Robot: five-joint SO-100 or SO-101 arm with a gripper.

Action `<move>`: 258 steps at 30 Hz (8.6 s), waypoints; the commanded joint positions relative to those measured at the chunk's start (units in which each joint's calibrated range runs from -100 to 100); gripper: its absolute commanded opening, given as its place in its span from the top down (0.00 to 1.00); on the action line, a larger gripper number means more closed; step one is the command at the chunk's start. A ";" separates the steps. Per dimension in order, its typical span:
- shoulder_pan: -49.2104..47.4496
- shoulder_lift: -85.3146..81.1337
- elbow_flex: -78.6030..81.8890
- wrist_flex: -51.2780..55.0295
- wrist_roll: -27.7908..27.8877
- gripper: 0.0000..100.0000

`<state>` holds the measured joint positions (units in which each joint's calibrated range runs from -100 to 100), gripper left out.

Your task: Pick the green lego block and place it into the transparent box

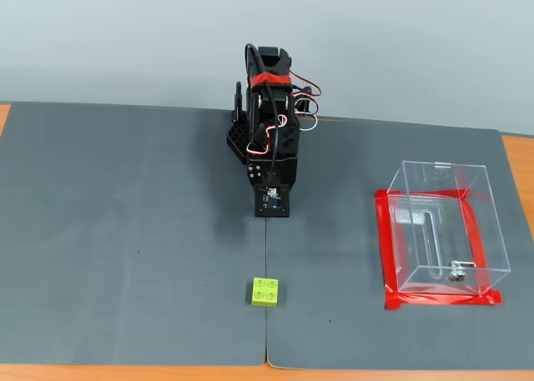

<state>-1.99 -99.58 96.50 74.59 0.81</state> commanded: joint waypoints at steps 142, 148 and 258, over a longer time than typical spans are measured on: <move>-0.66 76.98 -62.89 -16.25 -0.52 0.70; -0.73 80.80 -62.89 -21.46 -0.10 0.61; -17.67 69.01 -81.07 -27.89 -0.42 0.91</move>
<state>-15.99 -28.29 19.17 46.57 0.22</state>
